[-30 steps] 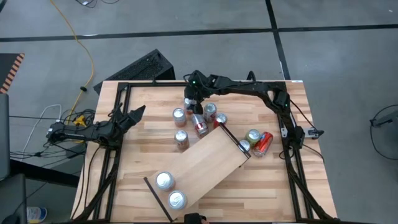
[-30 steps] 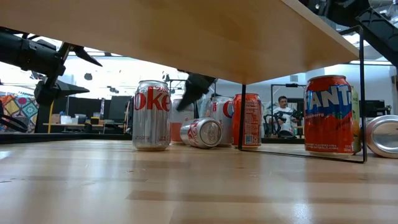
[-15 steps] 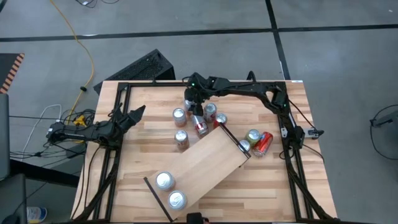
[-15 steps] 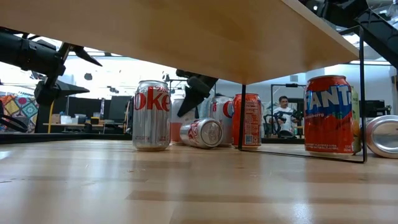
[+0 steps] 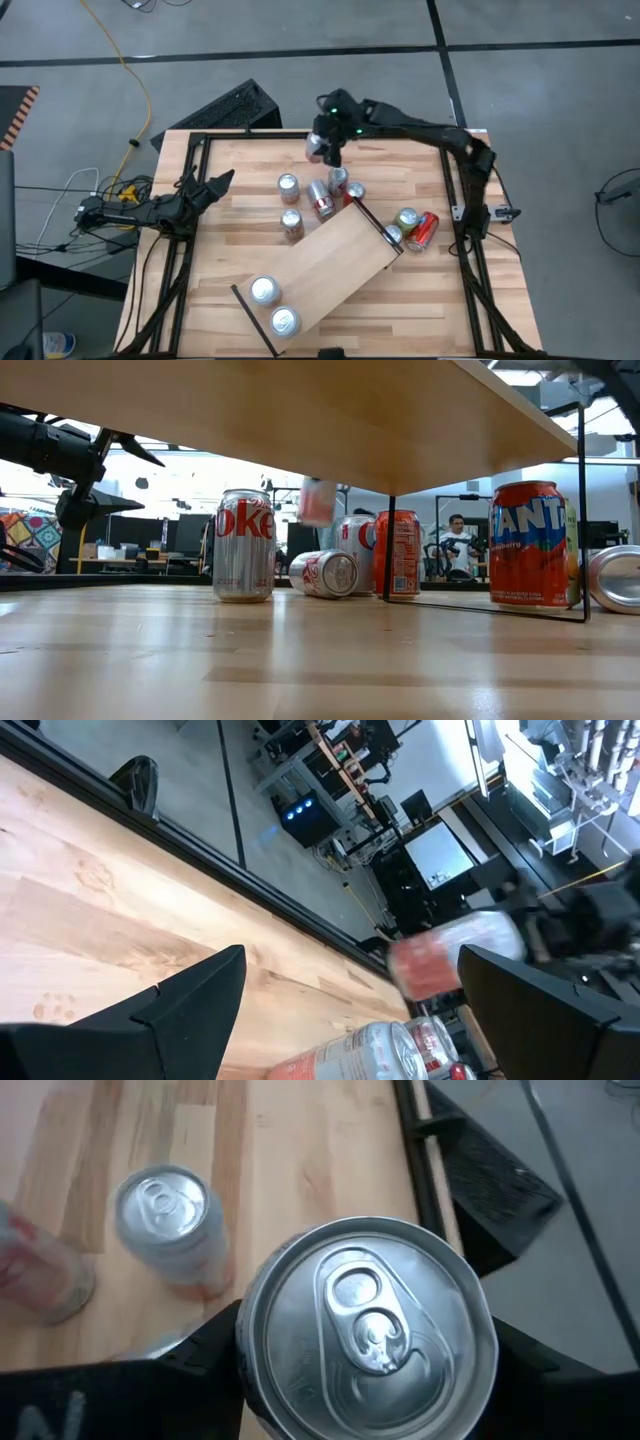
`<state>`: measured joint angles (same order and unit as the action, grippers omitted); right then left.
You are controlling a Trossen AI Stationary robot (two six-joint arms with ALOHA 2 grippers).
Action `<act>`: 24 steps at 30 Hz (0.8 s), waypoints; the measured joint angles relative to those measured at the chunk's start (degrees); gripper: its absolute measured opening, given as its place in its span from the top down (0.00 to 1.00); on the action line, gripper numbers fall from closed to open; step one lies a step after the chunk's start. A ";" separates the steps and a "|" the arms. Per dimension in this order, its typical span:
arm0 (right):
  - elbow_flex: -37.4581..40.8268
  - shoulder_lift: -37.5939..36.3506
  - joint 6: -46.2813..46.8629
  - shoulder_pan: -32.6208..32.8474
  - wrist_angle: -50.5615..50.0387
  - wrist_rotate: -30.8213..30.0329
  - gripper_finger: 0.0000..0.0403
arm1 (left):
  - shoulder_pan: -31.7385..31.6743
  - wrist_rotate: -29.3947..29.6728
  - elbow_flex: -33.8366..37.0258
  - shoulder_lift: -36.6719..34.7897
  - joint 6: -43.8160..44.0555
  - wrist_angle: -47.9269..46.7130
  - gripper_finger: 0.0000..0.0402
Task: Place canned beverage on shelf
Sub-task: Put the orange white soda can on the shelf
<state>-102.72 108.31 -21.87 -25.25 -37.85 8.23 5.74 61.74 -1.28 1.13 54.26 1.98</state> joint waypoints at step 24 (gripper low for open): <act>-0.07 -13.33 21.48 34.53 -4.57 -17.71 0.35 | 0.00 -10.33 0.00 0.00 -0.22 0.05 0.13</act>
<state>-102.78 94.98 -0.39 9.28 -42.42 -9.48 5.74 51.41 -1.28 1.13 54.04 2.02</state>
